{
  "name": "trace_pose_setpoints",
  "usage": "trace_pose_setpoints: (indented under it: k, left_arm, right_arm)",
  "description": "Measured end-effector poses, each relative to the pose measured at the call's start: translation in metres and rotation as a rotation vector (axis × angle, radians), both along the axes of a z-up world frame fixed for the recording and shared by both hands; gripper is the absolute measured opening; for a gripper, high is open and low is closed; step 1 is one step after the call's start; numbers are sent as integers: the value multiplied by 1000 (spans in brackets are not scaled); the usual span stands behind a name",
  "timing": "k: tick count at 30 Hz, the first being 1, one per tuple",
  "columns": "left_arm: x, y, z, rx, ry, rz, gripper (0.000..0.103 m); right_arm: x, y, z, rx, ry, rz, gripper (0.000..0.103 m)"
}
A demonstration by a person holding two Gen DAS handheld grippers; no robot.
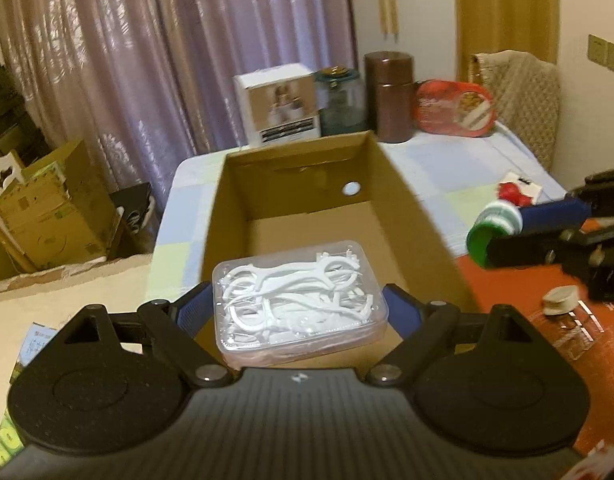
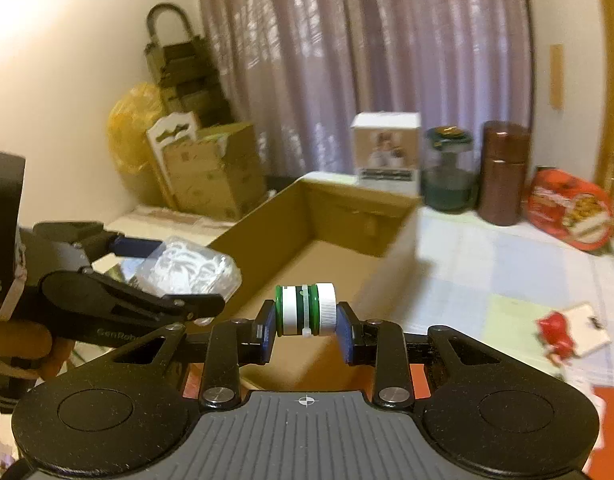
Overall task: Organize rigid objects
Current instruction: 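Carry the floss box with the left tool and spool with the right into the cardboard box, releasing both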
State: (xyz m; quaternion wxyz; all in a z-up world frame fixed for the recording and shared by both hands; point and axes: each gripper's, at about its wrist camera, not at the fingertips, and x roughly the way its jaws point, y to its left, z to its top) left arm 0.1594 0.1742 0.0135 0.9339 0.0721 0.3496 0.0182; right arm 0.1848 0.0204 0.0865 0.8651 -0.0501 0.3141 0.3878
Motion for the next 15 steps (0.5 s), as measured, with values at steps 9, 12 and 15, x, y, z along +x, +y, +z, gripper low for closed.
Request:
trace_pose_setpoints:
  k: [9, 12, 15]
  left_arm:
    - [9, 22, -26, -30, 32, -28, 87]
    - [13, 25, -31, -46, 34, -29, 88]
    - [16, 27, -35, -50, 36, -22, 88]
  right_arm:
    - [19, 40, -40, -87, 37, 20, 28]
    - [20, 41, -45, -101, 42, 21, 28]
    - [20, 42, -48, -108, 40, 18, 28]
